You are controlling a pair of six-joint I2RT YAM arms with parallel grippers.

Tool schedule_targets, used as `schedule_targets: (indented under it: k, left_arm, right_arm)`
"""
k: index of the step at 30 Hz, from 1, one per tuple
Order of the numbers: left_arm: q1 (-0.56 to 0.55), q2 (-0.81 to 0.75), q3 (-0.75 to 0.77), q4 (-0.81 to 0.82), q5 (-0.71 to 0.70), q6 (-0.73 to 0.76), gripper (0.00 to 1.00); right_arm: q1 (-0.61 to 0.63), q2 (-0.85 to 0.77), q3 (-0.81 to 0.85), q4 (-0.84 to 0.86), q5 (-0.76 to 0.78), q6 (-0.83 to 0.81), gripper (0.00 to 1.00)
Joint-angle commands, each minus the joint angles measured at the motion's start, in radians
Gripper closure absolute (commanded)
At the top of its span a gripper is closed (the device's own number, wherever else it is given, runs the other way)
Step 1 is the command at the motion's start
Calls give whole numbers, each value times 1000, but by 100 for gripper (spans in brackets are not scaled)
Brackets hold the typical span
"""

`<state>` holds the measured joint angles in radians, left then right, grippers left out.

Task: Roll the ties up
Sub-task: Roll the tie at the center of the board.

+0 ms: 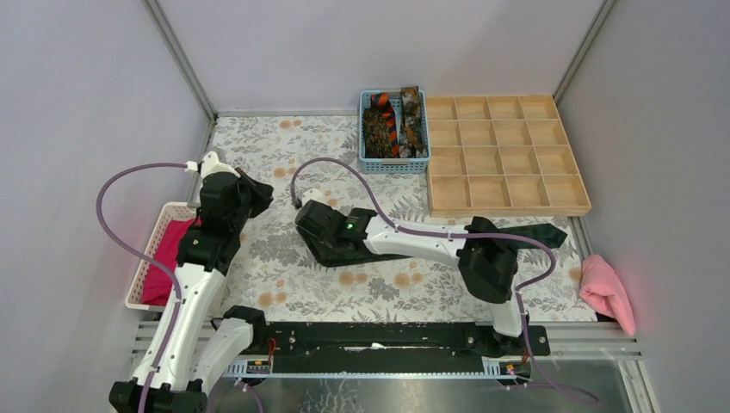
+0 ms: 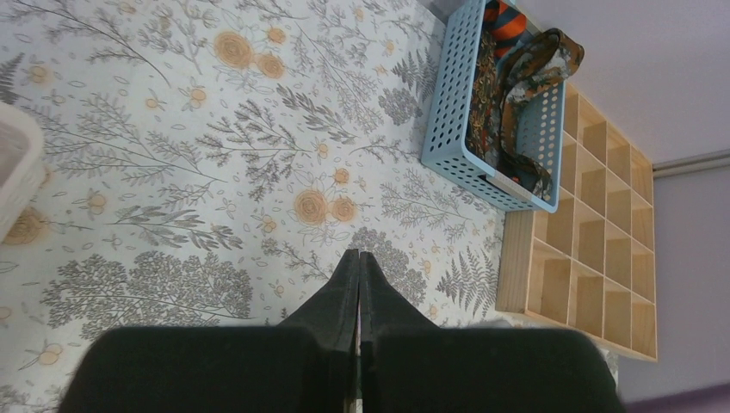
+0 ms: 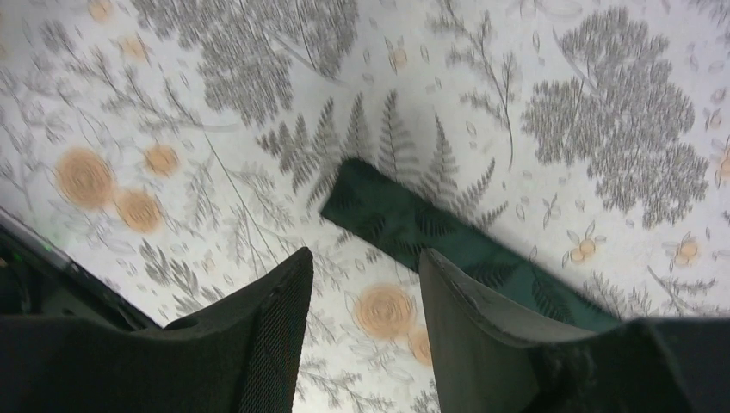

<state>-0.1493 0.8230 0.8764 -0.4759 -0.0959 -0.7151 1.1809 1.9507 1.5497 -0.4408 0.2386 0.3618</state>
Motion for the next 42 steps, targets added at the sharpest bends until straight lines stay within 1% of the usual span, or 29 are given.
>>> schedule_targets:
  k: [1, 7, 9, 14, 15, 18, 24, 26, 28, 32, 37, 40, 42]
  left_arm:
    - [8, -39, 52, -66, -66, 28, 100]
    - [8, -77, 69, -93, -80, 45, 100]
    - [9, -83, 68, -93, -76, 50, 100]
    - [8, -77, 67, -93, -70, 61, 99]
    - [8, -77, 67, -93, -68, 62, 99]
    - [8, -77, 63, -89, -68, 63, 99]
    - [8, -69, 55, -77, -54, 61, 100]
    - [8, -64, 53, -71, -45, 61, 100]
    - [8, -56, 44, -54, -34, 58, 100]
    - [8, -26, 17, -11, 10, 43, 100]
    - [8, 19, -47, 118, 146, 17, 100]
    - [5, 59, -98, 214, 203, -5, 100]
    - [-4, 86, -115, 253, 212, -7, 100]
  right_arm:
    - [12, 113, 163, -89, 51, -18, 44]
    - [16, 238, 310, -157, 75, -25, 44]
    - [16, 265, 336, -184, 83, -17, 44]
    - [18, 280, 346, -224, 105, 3, 46]
    - [19, 279, 341, -225, 102, 6, 48]
    - [22, 280, 337, -233, 92, 15, 60]
    - [26, 273, 330, -223, 69, 27, 89]
    - [26, 254, 312, -206, 45, 35, 95]
    - [26, 215, 262, -170, 28, 49, 100]
    - [17, 100, 108, -25, -1, 86, 100]
    - [-18, -56, -109, 150, -35, 138, 100]
    - [-57, -152, -257, 293, -104, 176, 100]
    - [-87, -206, -336, 367, -148, 203, 100]
